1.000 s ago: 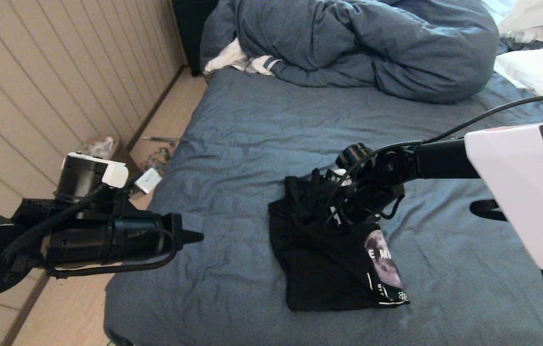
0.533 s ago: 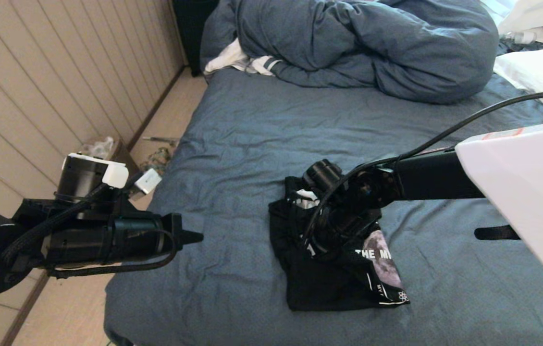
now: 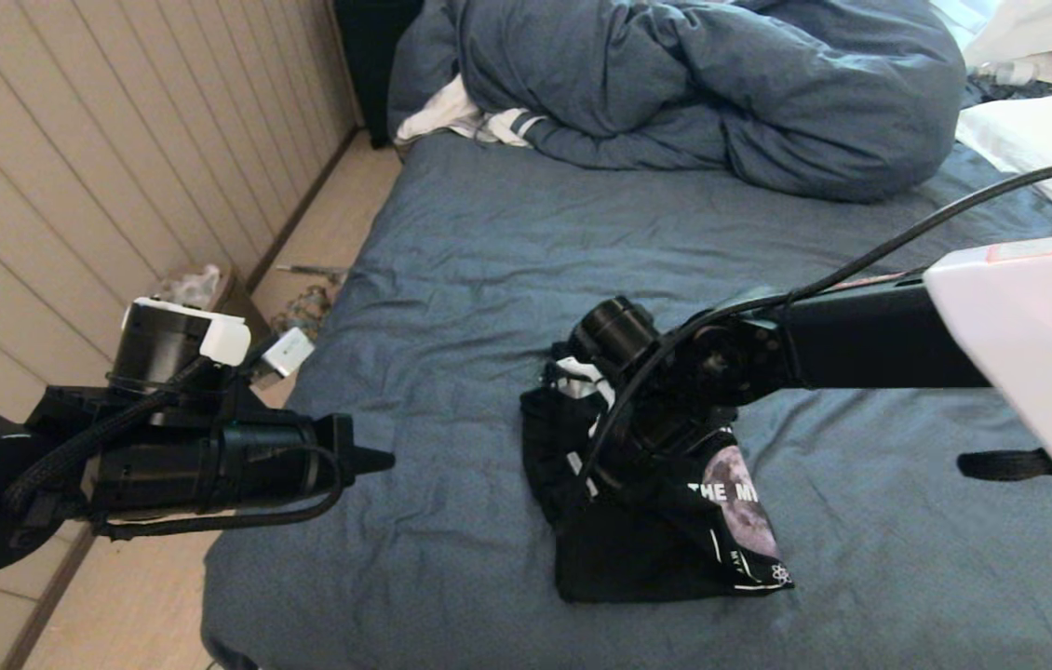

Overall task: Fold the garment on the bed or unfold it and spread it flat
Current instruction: Fold the black T-shirt

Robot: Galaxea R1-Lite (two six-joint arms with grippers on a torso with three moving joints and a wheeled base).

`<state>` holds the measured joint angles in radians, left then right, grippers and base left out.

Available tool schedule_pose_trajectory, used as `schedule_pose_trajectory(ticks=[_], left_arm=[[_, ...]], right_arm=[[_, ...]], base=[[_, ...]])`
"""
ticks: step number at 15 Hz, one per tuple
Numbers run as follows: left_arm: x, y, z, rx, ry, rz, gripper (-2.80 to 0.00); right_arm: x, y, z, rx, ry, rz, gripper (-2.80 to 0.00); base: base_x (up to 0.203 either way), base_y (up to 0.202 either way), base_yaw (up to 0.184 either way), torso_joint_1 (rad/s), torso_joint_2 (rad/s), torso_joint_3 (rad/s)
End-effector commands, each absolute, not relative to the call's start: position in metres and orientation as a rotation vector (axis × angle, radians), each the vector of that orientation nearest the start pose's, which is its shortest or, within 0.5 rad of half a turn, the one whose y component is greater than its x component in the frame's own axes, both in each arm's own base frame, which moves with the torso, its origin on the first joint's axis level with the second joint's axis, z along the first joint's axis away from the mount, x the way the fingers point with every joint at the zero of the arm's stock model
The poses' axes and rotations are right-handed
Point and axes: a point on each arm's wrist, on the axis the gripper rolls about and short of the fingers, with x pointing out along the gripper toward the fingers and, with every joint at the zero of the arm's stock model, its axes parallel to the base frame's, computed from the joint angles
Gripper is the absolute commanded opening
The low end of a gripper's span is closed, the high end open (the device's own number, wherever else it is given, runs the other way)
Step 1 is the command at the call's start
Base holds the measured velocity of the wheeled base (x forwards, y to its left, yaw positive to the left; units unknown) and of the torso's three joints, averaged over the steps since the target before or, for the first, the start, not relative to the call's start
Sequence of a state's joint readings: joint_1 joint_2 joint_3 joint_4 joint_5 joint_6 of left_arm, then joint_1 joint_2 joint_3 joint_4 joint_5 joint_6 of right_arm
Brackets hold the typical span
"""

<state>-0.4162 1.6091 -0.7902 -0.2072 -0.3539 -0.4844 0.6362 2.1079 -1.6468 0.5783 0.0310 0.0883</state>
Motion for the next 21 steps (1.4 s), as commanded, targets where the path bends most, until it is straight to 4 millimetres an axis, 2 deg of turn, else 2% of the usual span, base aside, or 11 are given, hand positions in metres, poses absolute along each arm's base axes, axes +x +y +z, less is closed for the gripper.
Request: schedule_pose_trajectory(ticks=[1, 3, 4, 10, 17, 18, 21], left_arm=[[0.243, -0.117, 0.165, -0.429, 0.796, -0.582, -2.80], [0.243, -0.120, 0.163, -0.424, 0.808, -0.588, -2.80], [0.242, -0.121, 0.162, -0.421, 0.814, -0.591, -2.80], [0.245, -0.123, 0.158, -0.418, 0.824, -0.589, -2.80], [0.246, -0.124, 0.156, -0.415, 0.831, -0.590, -2.80], [0.246, -0.124, 0.155, -0.415, 0.832, -0.590, -2.80], [0.246, -0.126, 0.153, -0.413, 0.840, -0.592, -2.80]], right_arm=[[0.317, 0.215, 0.179, -0.209, 0.999, 0.524, -2.80], [0.316, 0.203, 0.172, -0.238, 1.020, 0.455, -2.80], [0.315, 0.198, 0.165, -0.268, 1.035, 0.428, 0.00], [0.326, 0.191, 0.154, -0.274, 1.040, 0.403, 0.00], [0.318, 0.188, 0.140, -0.287, 1.095, 0.402, 0.00], [0.318, 0.189, 0.139, -0.289, 1.099, 0.402, -2.80], [0.320, 0.190, 0.139, -0.284, 1.081, 0.406, -2.80]], base=[[0.000, 0.000, 0.000, 0.000, 0.00, 0.000], [0.000, 0.000, 0.000, 0.000, 0.00, 0.000], [0.000, 0.000, 0.000, 0.000, 0.00, 0.000], [0.000, 0.000, 0.000, 0.000, 0.00, 0.000], [0.000, 0.000, 0.000, 0.000, 0.00, 0.000], [0.000, 0.000, 0.000, 0.000, 0.00, 0.000], [0.000, 0.000, 0.000, 0.000, 0.00, 0.000]])
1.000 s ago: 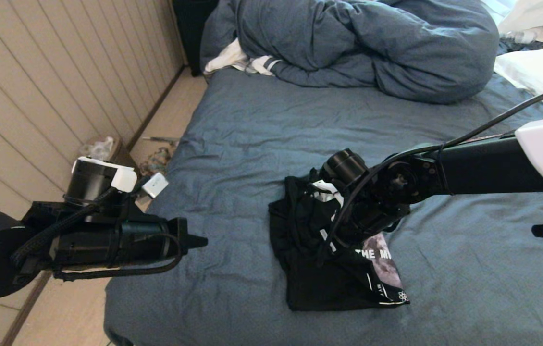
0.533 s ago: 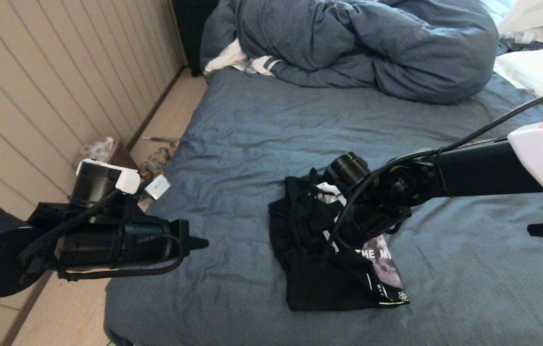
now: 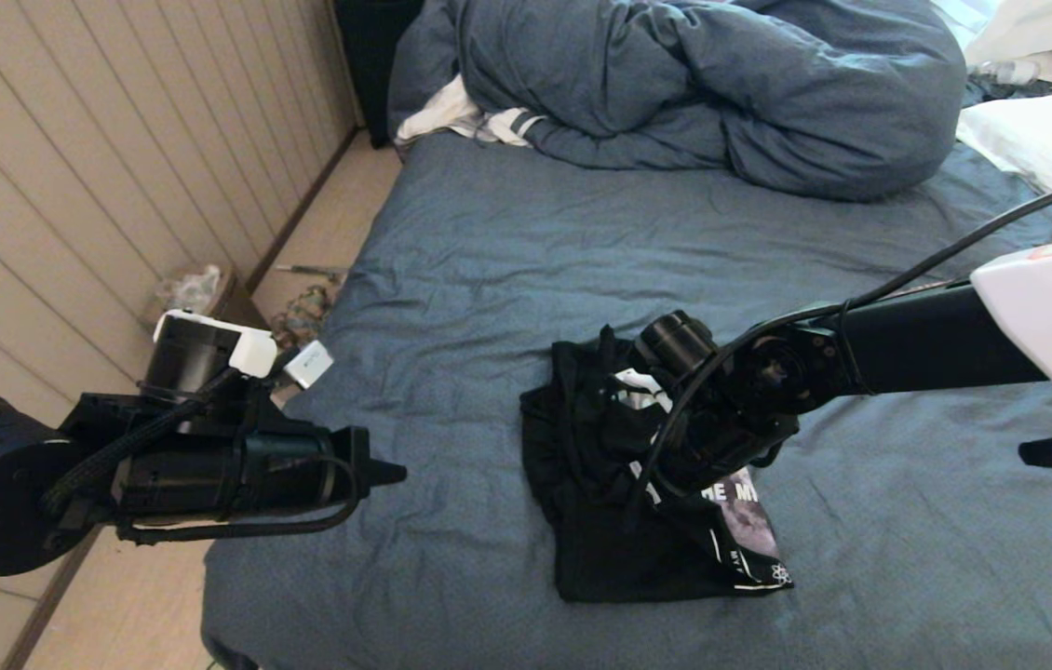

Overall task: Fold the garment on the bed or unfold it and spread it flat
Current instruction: Fold the black T-shirt

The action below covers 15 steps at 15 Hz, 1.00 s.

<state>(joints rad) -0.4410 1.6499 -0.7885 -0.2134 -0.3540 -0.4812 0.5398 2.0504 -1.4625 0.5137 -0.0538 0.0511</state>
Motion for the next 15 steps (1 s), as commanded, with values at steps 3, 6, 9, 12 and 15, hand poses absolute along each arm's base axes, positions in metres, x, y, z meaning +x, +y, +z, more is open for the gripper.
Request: schedule_pose_trajectory(ticks=[3, 6, 9, 12, 15], left_arm=[[0.245, -0.128, 0.153, -0.407, 0.844, -0.601, -2.80], [0.242, -0.132, 0.152, -0.400, 0.849, -0.612, -2.80], [0.243, -0.133, 0.150, -0.398, 0.857, -0.611, -2.80], [0.245, -0.136, 0.145, -0.393, 0.872, -0.612, -2.80], [0.245, -0.138, 0.145, -0.391, 0.875, -0.615, -2.80]], right_arm=[[0.318, 0.197, 0.136, -0.268, 1.032, 0.423, -2.80], [0.295, 0.202, 0.136, -0.295, 1.036, 0.461, -2.80], [0.270, 0.202, 0.141, -0.320, 1.043, 0.498, -2.80], [0.243, 0.202, 0.145, -0.352, 1.043, 0.544, -2.80], [0.236, 0.210, 0.137, -0.373, 1.049, 0.573, -2.80]], base=[[0.000, 0.000, 0.000, 0.000, 0.00, 0.000], [0.000, 0.000, 0.000, 0.000, 0.00, 0.000], [0.000, 0.000, 0.000, 0.000, 0.00, 0.000], [0.000, 0.000, 0.000, 0.000, 0.00, 0.000], [0.000, 0.000, 0.000, 0.000, 0.00, 0.000]])
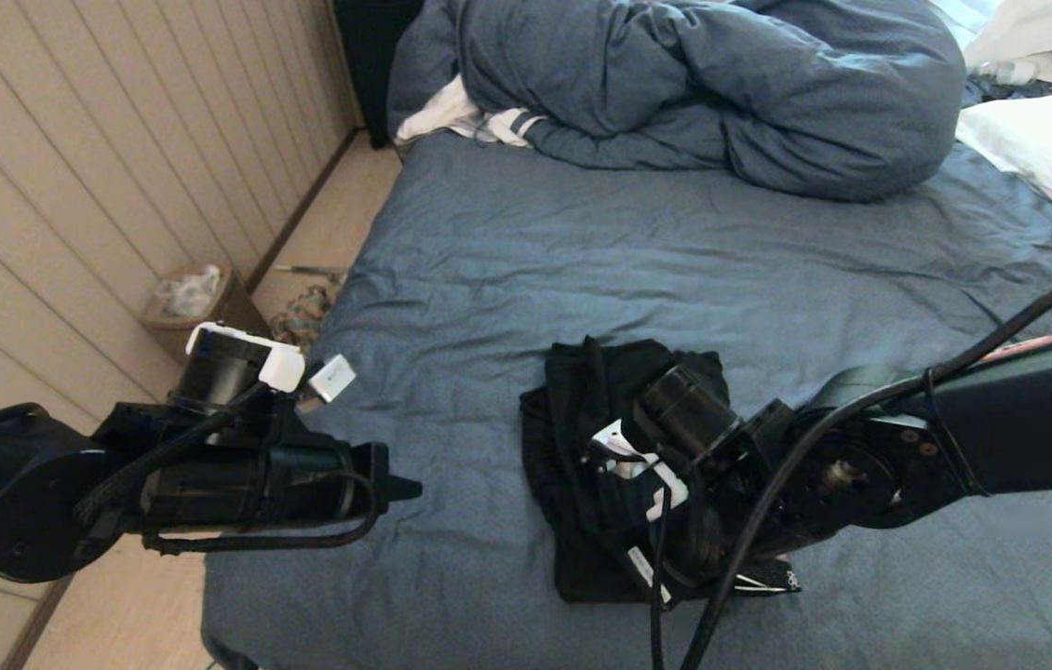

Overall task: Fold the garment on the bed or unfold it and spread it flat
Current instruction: Fold the black T-shirt

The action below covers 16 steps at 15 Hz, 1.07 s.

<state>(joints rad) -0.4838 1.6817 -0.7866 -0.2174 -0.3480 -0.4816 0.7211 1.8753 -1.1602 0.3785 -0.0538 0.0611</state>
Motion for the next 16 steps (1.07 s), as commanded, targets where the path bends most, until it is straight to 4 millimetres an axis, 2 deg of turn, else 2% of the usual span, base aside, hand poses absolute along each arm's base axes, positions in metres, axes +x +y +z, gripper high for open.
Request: schedule_pose_trajectory(ticks=[1, 4, 6, 7, 11, 13, 15, 16], left_arm=[[0.245, -0.138, 0.145, -0.391, 0.876, -0.615, -2.80], [0.246, -0.138, 0.145, -0.392, 0.875, -0.612, -2.80], [0.245, -0.138, 0.145, -0.391, 0.875, -0.613, -2.80], [0.245, -0.138, 0.145, -0.391, 0.875, -0.613, -2.80], [0.247, -0.139, 0.142, -0.389, 0.883, -0.611, -2.80], [0.247, -0.139, 0.142, -0.389, 0.884, -0.612, -2.80], [0.246, -0.139, 0.142, -0.390, 0.885, -0.613, -2.80], [0.246, -0.139, 0.144, -0.392, 0.878, -0.615, -2.80]], right_arm=[[0.238, 0.213, 0.134, -0.374, 1.047, 0.576, -2.80], [0.243, 0.223, 0.118, -0.390, 1.054, 0.585, -2.80], [0.240, 0.227, 0.111, -0.415, 1.068, 0.595, -2.80], [0.239, 0.228, 0.110, -0.416, 1.063, 0.602, 0.00], [0.240, 0.229, 0.120, -0.390, 1.009, 0.617, 0.00], [0.241, 0.226, 0.135, -0.362, 0.957, 0.617, 0.00], [0.254, 0.227, 0.156, -0.307, 0.872, 0.595, 0.00], [0.268, 0.221, 0.169, -0.270, 0.823, 0.557, -2.80]], base=[[0.000, 0.000, 0.000, 0.000, 0.00, 0.000], [0.000, 0.000, 0.000, 0.000, 0.00, 0.000], [0.000, 0.000, 0.000, 0.000, 0.00, 0.000], [0.000, 0.000, 0.000, 0.000, 0.00, 0.000], [0.000, 0.000, 0.000, 0.000, 0.00, 0.000], [0.000, 0.000, 0.000, 0.000, 0.00, 0.000], [0.000, 0.000, 0.000, 0.000, 0.00, 0.000], [0.000, 0.000, 0.000, 0.000, 0.00, 0.000]])
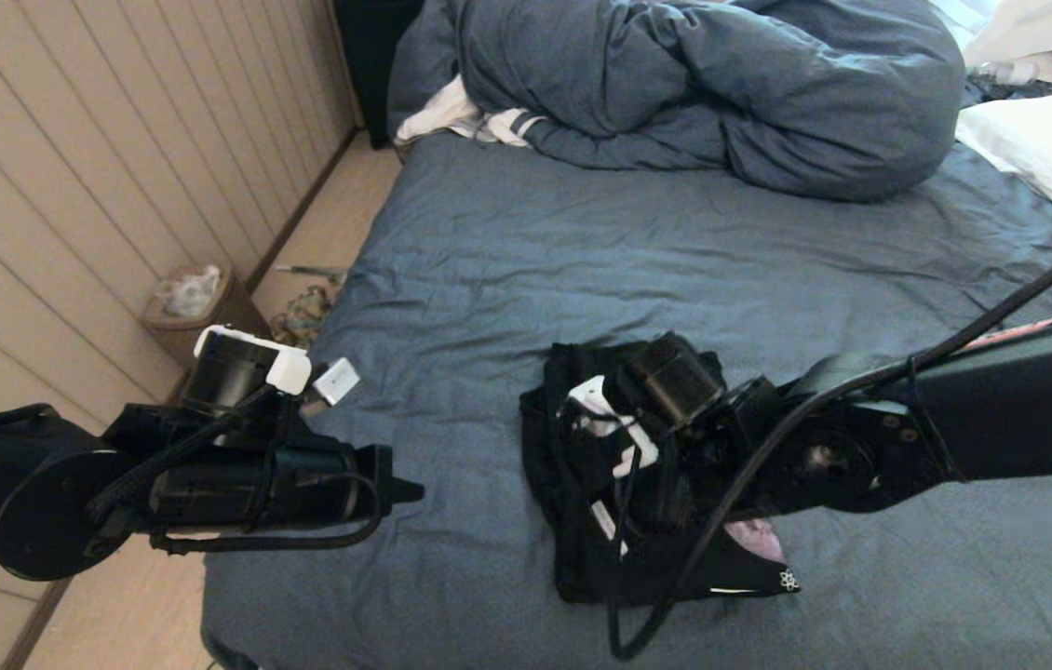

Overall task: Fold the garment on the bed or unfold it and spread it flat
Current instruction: Fold the black T-shirt

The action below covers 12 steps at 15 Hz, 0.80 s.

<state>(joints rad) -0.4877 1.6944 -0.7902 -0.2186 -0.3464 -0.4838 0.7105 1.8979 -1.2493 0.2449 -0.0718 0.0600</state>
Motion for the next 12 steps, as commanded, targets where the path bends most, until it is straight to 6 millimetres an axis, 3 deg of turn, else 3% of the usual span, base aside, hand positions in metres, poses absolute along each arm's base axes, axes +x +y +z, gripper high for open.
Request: schedule_pose_trajectory(ticks=[1, 3, 7, 9, 12], left_arm=[[0.246, -0.138, 0.145, -0.394, 0.874, -0.614, -2.80], [0.245, -0.138, 0.145, -0.396, 0.874, -0.610, -2.80], [0.245, -0.138, 0.144, -0.396, 0.869, -0.610, -2.80], [0.245, -0.138, 0.144, -0.396, 0.869, -0.610, -2.80], [0.245, -0.138, 0.144, -0.397, 0.869, -0.610, -2.80]], right_arm=[[0.284, 0.215, 0.182, -0.235, 0.774, 0.515, -2.80], [0.318, 0.213, 0.190, -0.196, 0.721, 0.456, -2.80], [0.374, 0.226, 0.167, -0.215, 0.715, 0.317, -2.80], [0.391, 0.231, 0.157, -0.224, 0.701, 0.250, -2.80], [0.411, 0.225, 0.159, -0.152, 0.672, 0.191, -2.80]], base=[[0.000, 0.000, 0.000, 0.000, 0.00, 0.000], [0.000, 0.000, 0.000, 0.000, 0.00, 0.000], [0.000, 0.000, 0.000, 0.000, 0.00, 0.000], [0.000, 0.000, 0.000, 0.000, 0.00, 0.000], [0.000, 0.000, 0.000, 0.000, 0.00, 0.000]])
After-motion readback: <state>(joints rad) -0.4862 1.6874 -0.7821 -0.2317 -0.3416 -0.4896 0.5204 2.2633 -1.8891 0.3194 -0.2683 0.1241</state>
